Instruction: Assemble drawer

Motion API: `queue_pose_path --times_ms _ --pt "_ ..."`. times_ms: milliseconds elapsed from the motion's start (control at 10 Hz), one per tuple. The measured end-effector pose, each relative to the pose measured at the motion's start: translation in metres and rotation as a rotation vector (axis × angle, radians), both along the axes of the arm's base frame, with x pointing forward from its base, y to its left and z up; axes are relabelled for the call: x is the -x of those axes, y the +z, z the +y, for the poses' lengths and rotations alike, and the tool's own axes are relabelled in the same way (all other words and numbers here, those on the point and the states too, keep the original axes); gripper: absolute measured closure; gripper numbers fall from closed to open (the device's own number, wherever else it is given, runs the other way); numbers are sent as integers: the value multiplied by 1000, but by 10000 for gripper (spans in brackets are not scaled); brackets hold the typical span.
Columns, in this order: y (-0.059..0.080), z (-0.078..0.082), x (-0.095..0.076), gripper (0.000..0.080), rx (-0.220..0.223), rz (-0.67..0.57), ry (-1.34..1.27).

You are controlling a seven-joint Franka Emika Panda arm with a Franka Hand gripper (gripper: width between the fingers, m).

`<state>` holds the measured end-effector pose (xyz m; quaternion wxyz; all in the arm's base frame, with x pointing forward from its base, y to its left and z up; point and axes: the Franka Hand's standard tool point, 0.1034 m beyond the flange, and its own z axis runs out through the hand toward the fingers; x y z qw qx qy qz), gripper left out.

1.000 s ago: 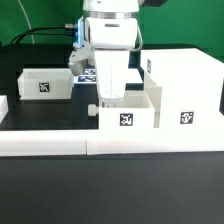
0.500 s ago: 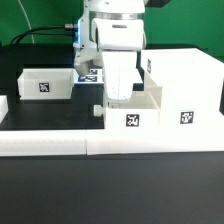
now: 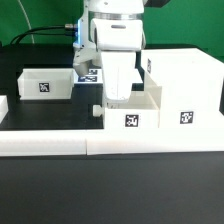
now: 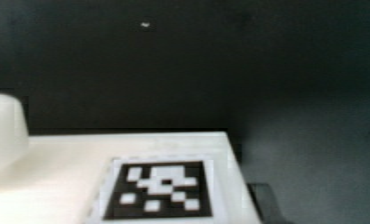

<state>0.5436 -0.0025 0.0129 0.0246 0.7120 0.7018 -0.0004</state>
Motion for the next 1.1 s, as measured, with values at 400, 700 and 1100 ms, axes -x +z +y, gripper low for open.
queue_pose_path --times_ms 400,700,1100 --pt "-1 1 1 757 2 13 -14" --pt "-1 1 1 757 2 13 -15" --pt "-1 4 1 757 5 14 0"
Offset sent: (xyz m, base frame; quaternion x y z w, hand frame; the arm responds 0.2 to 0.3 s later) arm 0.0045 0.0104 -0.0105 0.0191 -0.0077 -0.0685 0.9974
